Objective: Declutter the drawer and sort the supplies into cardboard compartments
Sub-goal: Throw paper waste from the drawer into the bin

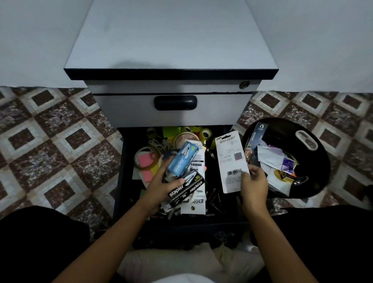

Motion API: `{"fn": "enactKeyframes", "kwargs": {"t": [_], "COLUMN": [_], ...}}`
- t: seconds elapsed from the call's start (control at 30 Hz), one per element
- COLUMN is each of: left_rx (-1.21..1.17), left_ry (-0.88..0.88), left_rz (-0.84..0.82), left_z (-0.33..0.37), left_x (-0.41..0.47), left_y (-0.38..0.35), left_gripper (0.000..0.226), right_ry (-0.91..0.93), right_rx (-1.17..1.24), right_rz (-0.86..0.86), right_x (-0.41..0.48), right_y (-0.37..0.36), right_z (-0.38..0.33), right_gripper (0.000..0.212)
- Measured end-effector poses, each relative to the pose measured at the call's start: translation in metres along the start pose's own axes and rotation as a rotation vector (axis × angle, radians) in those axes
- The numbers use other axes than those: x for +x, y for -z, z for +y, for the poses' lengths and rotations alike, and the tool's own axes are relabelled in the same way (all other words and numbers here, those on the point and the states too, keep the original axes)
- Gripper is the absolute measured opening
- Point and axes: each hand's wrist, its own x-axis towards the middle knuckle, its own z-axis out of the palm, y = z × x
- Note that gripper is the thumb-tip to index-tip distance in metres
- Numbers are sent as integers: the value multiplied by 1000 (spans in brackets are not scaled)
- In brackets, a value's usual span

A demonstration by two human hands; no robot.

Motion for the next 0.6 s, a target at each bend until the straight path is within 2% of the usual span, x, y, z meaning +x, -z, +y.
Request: {"fn": "enactKeyframes", "kwargs": {"t": [0.1, 0.23, 0.43, 0.6], "left_rx": [14, -3, 100, 149], "left_ry": [-13, -6, -83, -56], "left_rz": [-47, -136, -262, -326], "left_z": [8, 28, 59, 70], "left_x": [5, 21, 55, 85], "left_y": [-24, -62, -129, -181], "left_gripper": [66, 66, 70, 72], "right_ry": [-24, -23, 20, 27], "right_rx": [205, 329, 330, 282], "right_rz": [15, 76, 161, 215], "right_x": [6, 19, 51, 87], "right_y": [14, 38, 85, 122], "right_z": [6, 8, 5, 10], "right_gripper": [26, 36, 39, 37]}}
